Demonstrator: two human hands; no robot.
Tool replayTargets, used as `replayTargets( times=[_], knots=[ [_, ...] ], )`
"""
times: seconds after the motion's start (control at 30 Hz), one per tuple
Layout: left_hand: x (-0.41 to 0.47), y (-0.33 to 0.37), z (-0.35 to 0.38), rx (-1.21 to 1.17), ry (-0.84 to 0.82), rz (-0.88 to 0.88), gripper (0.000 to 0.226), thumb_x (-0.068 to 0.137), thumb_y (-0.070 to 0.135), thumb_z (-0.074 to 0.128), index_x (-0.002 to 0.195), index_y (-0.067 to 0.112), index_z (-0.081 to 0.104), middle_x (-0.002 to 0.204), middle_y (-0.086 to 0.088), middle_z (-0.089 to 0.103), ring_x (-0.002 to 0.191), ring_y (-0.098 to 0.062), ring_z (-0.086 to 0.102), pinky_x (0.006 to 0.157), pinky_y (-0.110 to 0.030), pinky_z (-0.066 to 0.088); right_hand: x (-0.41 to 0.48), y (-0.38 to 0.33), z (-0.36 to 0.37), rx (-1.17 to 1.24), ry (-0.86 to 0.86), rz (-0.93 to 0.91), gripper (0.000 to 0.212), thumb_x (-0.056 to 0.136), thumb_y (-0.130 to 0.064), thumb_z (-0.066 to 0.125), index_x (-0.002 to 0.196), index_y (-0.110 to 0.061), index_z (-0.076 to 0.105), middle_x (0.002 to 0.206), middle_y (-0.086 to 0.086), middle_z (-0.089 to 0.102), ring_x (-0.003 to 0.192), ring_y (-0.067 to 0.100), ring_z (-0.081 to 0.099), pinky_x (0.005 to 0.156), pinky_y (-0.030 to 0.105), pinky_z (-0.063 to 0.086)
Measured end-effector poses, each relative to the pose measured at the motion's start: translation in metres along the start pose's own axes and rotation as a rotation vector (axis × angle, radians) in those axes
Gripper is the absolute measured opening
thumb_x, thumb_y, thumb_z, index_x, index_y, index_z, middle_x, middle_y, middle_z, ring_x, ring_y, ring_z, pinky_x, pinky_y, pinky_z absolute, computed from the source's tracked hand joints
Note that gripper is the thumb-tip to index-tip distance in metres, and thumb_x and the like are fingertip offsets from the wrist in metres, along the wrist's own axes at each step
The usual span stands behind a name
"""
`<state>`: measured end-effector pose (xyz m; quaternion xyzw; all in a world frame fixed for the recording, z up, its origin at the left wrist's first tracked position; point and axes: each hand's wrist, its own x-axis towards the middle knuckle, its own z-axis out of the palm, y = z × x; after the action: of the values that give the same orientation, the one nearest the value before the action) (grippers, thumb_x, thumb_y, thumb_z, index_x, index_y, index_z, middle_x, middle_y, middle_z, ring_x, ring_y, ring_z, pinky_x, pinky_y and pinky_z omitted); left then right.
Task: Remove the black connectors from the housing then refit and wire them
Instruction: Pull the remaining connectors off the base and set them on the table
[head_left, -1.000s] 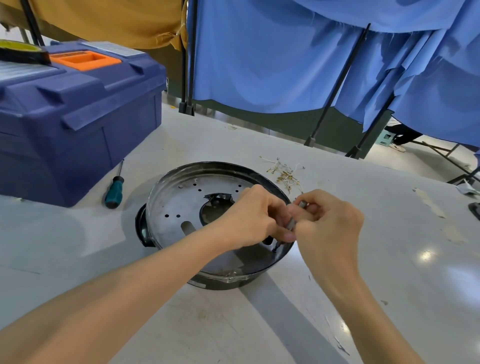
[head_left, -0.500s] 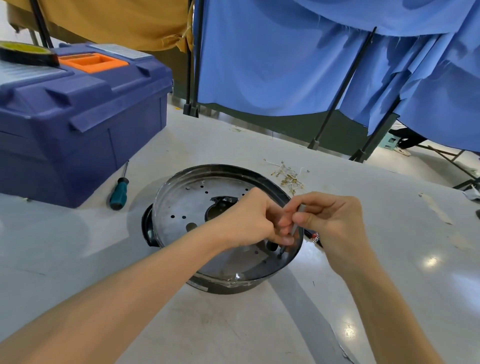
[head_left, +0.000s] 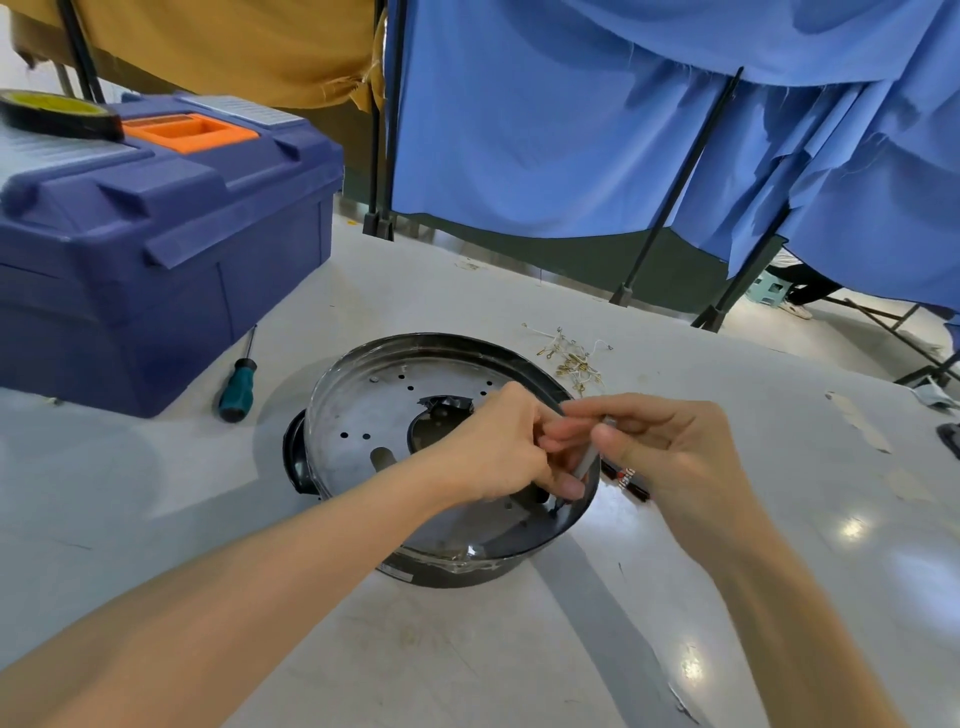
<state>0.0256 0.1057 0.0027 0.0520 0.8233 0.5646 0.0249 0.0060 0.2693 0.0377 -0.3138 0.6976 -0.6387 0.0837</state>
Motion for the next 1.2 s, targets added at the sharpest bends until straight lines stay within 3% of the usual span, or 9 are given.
replayTargets(
  times=[0.2, 0.37, 0.47, 0.57, 0.7, 0.8, 0.9, 1.0, 1.2],
  knots=[
    [-0.001, 0.001, -0.003, 0.002, -0.031, 0.029, 0.018, 0.073, 0.0, 0.079, 0.071, 0.016, 0.072, 0.076, -0.006, 0.073, 0.072, -0.008, 0.068, 0.078, -0.028, 0.056, -0.004, 0.006, 0.012, -0.077, 0.186, -0.02, 0.025, 0.078, 0.022, 0.057, 0.077, 0.001, 0.07, 0.066, 0.014, 0.071, 0.062, 0.029, 0.071, 0.063, 0.026, 0.057],
    [-0.003, 0.003, -0.002, 0.014, -0.025, 0.041, 0.026, 0.06, 0.017, 0.09, 0.079, 0.012, 0.073, 0.076, -0.011, 0.071, 0.067, -0.01, 0.059, 0.075, -0.037, 0.053, -0.015, 0.008, 0.032, -0.146, 0.423, -0.028, 0.034, 0.075, 0.022, 0.059, 0.069, -0.01, 0.069, 0.061, 0.006, 0.069, 0.055, 0.018, 0.067, 0.056, 0.014, 0.052],
    [-0.002, 0.005, 0.0, -0.002, -0.021, 0.046, 0.018, 0.063, 0.01, 0.087, 0.073, 0.015, 0.073, 0.069, -0.005, 0.068, 0.065, -0.011, 0.058, 0.079, -0.044, 0.053, -0.019, 0.011, 0.038, -0.158, 0.517, 0.009, 0.03, 0.077, 0.015, 0.067, 0.074, -0.015, 0.07, 0.065, -0.008, 0.072, 0.058, 0.003, 0.067, 0.056, 0.005, 0.047],
    [-0.001, 0.003, 0.0, -0.009, -0.069, 0.042, 0.017, 0.069, 0.002, 0.082, 0.07, 0.017, 0.073, 0.068, -0.003, 0.069, 0.065, -0.007, 0.061, 0.078, -0.039, 0.054, -0.021, 0.008, 0.032, -0.16, 0.436, -0.019, 0.026, 0.075, 0.009, 0.073, 0.075, -0.017, 0.072, 0.068, -0.005, 0.074, 0.064, 0.007, 0.07, 0.062, 0.008, 0.05],
    [-0.001, 0.0, -0.004, -0.014, -0.097, 0.04, 0.011, 0.071, 0.003, 0.08, 0.071, 0.009, 0.071, 0.063, 0.004, 0.065, 0.059, -0.001, 0.058, 0.062, -0.012, 0.045, -0.012, -0.007, 0.009, -0.095, 0.084, 0.0, 0.019, 0.078, 0.011, 0.068, 0.086, -0.005, 0.073, 0.079, 0.008, 0.076, 0.077, 0.02, 0.074, 0.065, 0.014, 0.053],
    [0.001, -0.001, -0.009, 0.066, -0.091, 0.076, 0.019, 0.065, 0.012, 0.086, 0.07, 0.021, 0.071, 0.062, 0.012, 0.063, 0.062, 0.001, 0.056, 0.062, -0.016, 0.044, -0.007, -0.007, 0.007, -0.098, 0.054, 0.015, 0.015, 0.08, 0.014, 0.063, 0.083, 0.0, 0.07, 0.073, 0.012, 0.075, 0.071, 0.023, 0.074, 0.061, 0.014, 0.052],
    [0.002, -0.005, -0.018, 0.307, -0.101, 0.082, 0.052, 0.053, 0.031, 0.092, 0.099, 0.036, 0.069, 0.102, 0.02, 0.066, 0.096, -0.001, 0.059, 0.085, -0.031, 0.051, -0.008, -0.004, 0.012, -0.108, 0.08, 0.008, 0.018, 0.078, 0.017, 0.063, 0.077, 0.0, 0.069, 0.068, 0.011, 0.073, 0.063, 0.022, 0.072, 0.059, 0.011, 0.049],
    [0.001, -0.008, -0.02, 0.464, -0.167, 0.011, 0.095, 0.049, 0.04, 0.092, 0.136, 0.03, 0.053, 0.144, 0.014, 0.044, 0.131, -0.011, 0.041, 0.107, -0.04, 0.04, -0.007, -0.001, 0.013, -0.082, 0.136, 0.008, 0.021, 0.075, 0.02, 0.063, 0.073, 0.0, 0.068, 0.064, 0.013, 0.071, 0.059, 0.025, 0.071, 0.056, 0.013, 0.049],
    [0.001, -0.011, -0.021, 0.53, -0.187, 0.006, 0.093, 0.05, 0.047, 0.091, 0.134, 0.029, 0.054, 0.151, 0.014, 0.036, 0.138, -0.013, 0.033, 0.111, -0.039, 0.034, -0.015, 0.007, 0.036, -0.171, 0.428, -0.001, 0.03, 0.073, 0.018, 0.066, 0.066, -0.011, 0.067, 0.06, 0.002, 0.07, 0.055, 0.016, 0.07, 0.058, 0.011, 0.051]
  ],
)
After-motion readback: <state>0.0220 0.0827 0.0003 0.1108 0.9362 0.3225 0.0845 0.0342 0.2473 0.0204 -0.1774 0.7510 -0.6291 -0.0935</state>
